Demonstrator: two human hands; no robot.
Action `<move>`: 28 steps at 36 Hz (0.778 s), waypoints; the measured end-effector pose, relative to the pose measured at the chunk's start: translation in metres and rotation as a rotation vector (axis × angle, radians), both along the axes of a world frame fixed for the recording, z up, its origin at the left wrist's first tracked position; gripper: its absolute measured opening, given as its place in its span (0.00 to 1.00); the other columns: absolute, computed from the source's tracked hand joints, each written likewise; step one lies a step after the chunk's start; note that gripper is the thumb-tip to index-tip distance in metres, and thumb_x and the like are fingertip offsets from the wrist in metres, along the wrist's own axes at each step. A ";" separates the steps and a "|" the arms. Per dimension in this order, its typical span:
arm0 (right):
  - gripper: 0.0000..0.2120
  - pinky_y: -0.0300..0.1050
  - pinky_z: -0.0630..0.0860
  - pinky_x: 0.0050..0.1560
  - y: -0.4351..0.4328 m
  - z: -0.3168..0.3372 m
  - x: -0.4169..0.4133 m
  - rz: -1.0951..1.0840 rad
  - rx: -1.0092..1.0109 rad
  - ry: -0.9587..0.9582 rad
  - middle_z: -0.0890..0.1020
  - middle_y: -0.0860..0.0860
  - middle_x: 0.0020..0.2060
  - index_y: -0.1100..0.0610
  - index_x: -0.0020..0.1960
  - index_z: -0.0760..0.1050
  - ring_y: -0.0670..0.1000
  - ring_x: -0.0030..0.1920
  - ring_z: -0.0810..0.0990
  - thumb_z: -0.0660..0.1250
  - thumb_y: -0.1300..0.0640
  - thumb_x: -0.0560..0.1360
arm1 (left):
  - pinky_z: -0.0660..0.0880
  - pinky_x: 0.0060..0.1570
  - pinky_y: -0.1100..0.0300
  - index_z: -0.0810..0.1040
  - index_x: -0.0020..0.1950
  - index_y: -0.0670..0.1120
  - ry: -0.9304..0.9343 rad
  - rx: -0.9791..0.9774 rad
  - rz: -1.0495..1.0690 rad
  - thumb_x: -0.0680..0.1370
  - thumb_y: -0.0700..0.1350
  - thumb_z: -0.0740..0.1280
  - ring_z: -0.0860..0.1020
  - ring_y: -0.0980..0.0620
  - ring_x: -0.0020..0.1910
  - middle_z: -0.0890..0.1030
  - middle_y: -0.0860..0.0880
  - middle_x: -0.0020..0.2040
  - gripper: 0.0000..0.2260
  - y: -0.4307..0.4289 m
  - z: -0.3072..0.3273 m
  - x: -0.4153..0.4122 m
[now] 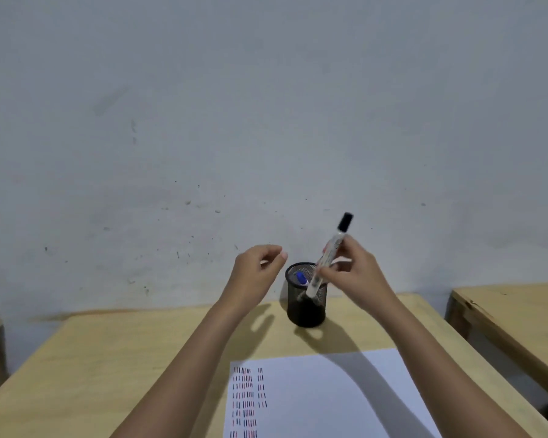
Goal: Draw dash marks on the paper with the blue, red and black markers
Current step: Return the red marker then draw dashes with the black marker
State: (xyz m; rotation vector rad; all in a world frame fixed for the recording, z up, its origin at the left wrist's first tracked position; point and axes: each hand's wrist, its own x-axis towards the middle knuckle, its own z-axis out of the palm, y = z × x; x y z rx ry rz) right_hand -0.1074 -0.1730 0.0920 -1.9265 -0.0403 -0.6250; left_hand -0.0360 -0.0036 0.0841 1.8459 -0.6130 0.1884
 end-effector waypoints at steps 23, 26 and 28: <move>0.09 0.41 0.68 0.35 -0.027 -0.028 0.103 0.010 -0.364 0.329 0.77 0.53 0.37 0.62 0.48 0.76 0.51 0.37 0.74 0.69 0.57 0.71 | 0.76 0.50 0.68 0.75 0.57 0.52 0.275 0.045 -0.176 0.62 0.46 0.80 0.80 0.63 0.52 0.82 0.56 0.53 0.26 -0.047 -0.102 0.057; 0.09 0.41 0.68 0.35 -0.027 -0.027 0.105 0.017 -0.376 0.345 0.79 0.54 0.38 0.62 0.47 0.77 0.52 0.38 0.75 0.69 0.57 0.71 | 0.75 0.49 0.69 0.75 0.58 0.52 0.279 0.053 -0.177 0.62 0.46 0.79 0.79 0.64 0.52 0.82 0.56 0.54 0.26 -0.047 -0.102 0.058; 0.08 0.43 0.71 0.38 -0.026 -0.027 0.105 0.031 -0.373 0.355 0.82 0.57 0.41 0.60 0.47 0.79 0.54 0.42 0.78 0.68 0.57 0.71 | 0.75 0.51 0.67 0.75 0.59 0.51 0.279 0.058 -0.174 0.62 0.47 0.79 0.79 0.62 0.54 0.81 0.55 0.55 0.27 -0.047 -0.102 0.058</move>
